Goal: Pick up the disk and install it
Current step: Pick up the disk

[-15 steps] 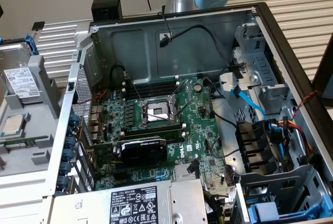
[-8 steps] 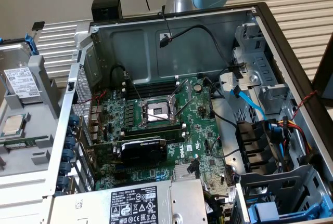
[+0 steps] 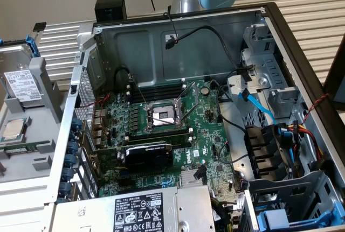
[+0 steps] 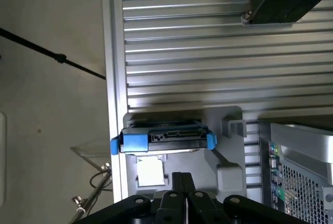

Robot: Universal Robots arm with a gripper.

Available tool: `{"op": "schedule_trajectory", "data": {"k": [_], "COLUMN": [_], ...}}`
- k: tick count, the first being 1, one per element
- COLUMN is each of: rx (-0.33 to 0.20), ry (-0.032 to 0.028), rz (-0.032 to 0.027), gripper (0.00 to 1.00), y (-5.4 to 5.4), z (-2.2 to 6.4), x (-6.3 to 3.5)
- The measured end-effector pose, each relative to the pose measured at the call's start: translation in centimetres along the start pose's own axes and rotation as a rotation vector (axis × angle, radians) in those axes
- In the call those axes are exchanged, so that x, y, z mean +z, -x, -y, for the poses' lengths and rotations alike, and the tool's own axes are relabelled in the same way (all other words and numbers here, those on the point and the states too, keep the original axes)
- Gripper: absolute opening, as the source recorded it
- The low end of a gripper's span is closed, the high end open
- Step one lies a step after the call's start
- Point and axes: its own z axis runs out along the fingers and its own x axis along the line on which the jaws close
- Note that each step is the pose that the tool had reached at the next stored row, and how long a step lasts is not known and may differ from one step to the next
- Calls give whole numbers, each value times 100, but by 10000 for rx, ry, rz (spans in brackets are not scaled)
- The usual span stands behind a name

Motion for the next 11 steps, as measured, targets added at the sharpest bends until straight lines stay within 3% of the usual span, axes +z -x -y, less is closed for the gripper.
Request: {"op": "schedule_trajectory", "data": {"k": [6,7,11], "rx": [0,-6,-696], "ry": [0,3,11], "rz": [0,37,46], "gripper": [11,11,11], "y": [-1,-5,-5], "z": [0,-3,-2], "x": [0,0,0]}}
